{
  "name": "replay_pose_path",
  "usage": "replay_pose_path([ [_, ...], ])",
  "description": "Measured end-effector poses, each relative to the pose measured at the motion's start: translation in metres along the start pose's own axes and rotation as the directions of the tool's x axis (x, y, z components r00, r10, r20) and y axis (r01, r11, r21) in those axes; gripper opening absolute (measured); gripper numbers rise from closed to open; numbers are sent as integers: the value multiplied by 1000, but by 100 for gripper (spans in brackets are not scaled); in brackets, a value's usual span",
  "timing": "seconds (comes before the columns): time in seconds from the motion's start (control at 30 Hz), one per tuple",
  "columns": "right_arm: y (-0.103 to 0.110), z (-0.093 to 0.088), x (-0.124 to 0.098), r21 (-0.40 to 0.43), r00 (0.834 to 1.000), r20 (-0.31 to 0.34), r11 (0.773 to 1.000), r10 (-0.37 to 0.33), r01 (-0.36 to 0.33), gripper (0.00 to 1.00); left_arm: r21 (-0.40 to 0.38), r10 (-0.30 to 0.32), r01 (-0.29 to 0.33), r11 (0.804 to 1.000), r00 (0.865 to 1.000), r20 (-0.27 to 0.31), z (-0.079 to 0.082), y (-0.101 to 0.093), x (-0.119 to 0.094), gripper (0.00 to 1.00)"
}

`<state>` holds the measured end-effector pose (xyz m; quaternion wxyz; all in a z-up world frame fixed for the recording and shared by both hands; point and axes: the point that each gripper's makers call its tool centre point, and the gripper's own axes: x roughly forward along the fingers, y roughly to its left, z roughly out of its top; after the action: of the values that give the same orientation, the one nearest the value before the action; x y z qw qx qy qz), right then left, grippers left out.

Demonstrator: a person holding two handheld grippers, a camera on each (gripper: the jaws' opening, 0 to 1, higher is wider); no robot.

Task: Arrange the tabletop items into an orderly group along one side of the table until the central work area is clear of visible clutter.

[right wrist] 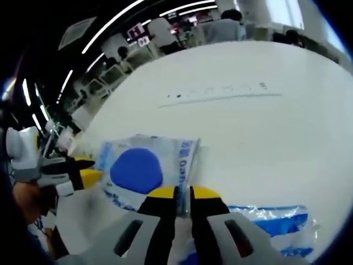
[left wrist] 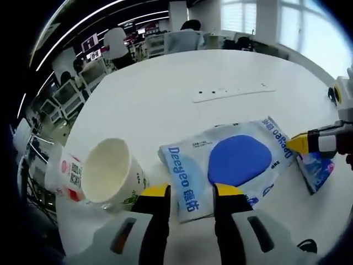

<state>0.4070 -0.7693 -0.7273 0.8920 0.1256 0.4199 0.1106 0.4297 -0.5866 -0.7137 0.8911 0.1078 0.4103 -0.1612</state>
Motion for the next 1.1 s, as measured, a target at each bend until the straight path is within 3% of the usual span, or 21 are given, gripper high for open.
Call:
replay_pose_path([
  [0.1,1,7,-3,-32,1000,29,999,2,-1,11,-5,-6,7,1000,1000,8,1,-1,-2,31],
  [0.27,3,16,-7,-79,998,54,997,7,-3,27,-34,-25,26,999,999,23,2,-3,-5,32],
  [0.43,4,19,-14,-104,997,80,995,17,-9,34,-38,-46,48,998,998,48,3,-5,-10,36],
  [0.77,-2,8,-30,-113,994,108,994,19,-7,57,-52,-107,112,992,990,96,-2,-16,-20,44],
  [1.1,-7,6,-54,-122,986,162,993,26,-6,73,-55,-150,159,986,979,136,-5,-28,-34,50],
])
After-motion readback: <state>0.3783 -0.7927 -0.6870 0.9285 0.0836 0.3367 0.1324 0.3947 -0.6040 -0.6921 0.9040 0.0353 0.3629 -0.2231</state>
